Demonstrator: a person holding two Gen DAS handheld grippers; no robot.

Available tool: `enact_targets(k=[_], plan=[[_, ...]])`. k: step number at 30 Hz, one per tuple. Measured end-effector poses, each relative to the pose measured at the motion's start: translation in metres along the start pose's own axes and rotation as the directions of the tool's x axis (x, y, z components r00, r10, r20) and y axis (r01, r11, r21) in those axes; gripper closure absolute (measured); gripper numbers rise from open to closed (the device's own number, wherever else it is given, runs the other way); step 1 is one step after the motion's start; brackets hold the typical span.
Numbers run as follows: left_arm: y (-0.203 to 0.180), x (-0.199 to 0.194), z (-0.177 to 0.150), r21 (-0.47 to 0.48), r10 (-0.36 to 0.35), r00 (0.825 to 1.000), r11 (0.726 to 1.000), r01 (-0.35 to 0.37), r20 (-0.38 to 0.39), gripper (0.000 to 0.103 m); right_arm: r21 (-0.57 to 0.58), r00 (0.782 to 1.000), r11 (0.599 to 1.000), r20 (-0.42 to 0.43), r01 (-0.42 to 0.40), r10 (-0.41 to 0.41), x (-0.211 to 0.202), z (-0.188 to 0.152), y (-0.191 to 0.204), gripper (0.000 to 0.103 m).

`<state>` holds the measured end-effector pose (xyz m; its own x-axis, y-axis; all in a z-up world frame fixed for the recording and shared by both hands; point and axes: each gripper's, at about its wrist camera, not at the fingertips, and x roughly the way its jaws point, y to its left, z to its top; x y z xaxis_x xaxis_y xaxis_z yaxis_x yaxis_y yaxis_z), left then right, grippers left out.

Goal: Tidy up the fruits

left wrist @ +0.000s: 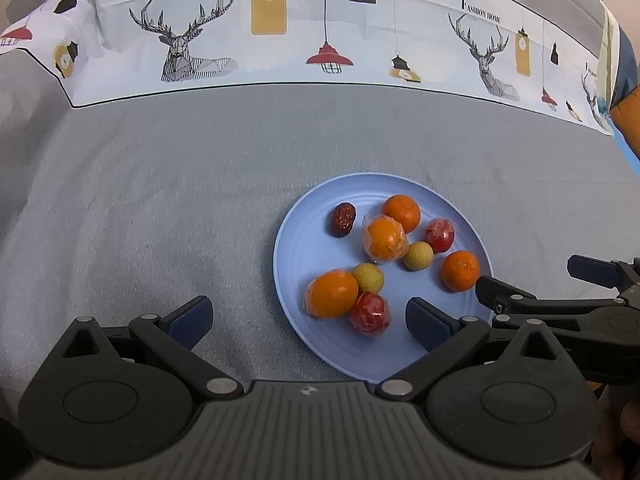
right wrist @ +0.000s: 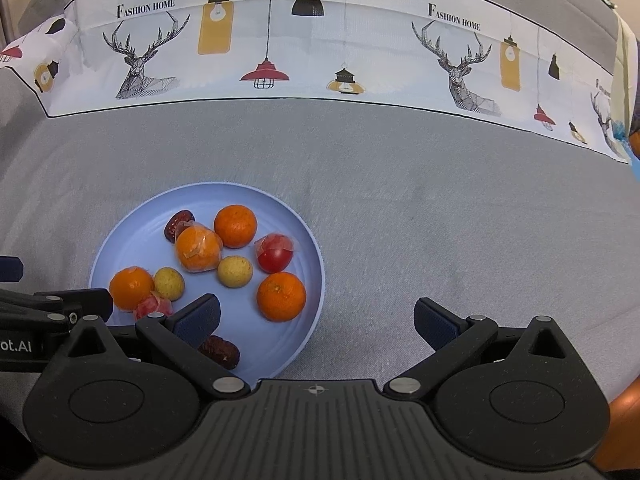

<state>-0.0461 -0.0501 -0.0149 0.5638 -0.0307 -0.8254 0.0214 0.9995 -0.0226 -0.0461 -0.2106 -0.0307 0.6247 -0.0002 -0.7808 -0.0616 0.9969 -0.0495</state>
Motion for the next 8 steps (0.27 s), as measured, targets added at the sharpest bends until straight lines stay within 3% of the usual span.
enact_targets(k=[8], plan=[[-0.0009, -0.0015, 0.0057, -0.001, -0.018, 0.999, 1.0, 0.018, 0.036, 0.0, 0.04, 0.999, 0.999, 0.04, 0.0, -0.002, -0.0032, 0.0062, -0.0046, 0.001]])
